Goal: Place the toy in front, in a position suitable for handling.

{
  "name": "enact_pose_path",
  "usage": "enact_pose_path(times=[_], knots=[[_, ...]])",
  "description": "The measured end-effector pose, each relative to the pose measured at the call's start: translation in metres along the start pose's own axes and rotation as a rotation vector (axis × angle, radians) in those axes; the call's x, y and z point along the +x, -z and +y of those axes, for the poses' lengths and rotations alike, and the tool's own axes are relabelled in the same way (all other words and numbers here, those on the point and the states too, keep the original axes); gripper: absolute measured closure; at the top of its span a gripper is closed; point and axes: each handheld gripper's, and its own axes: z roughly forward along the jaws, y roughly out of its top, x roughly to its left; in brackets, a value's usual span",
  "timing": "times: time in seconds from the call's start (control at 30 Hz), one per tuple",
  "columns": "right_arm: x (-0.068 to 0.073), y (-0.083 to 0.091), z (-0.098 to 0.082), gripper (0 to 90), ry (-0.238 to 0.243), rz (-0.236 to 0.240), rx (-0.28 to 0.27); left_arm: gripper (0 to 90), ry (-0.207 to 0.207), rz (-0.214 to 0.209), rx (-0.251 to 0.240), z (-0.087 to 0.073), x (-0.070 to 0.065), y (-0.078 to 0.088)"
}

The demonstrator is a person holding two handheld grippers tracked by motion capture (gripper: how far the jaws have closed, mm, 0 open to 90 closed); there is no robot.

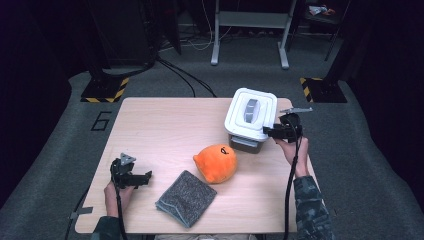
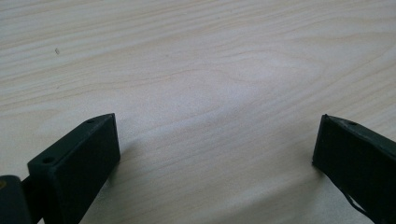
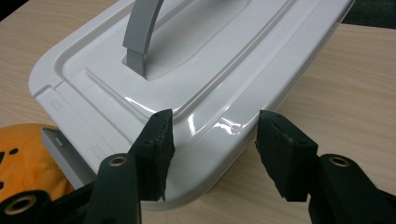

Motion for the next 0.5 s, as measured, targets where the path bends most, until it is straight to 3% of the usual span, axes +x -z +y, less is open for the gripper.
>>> enact_pose_path(times=[0.3, 0.5], knots=[[0.005, -0.004, 0.002, 43.0, -0.010, 0.002, 0.003, 0.2, 0.000, 0.000, 0.000, 0.000, 0.000, 0.000], [0.005, 0.009, -0.003, 46.4, -0.035, 0.042, -0.003, 0.2, 0.000, 0.000, 0.001, 0.000, 0.000, 0.000]])
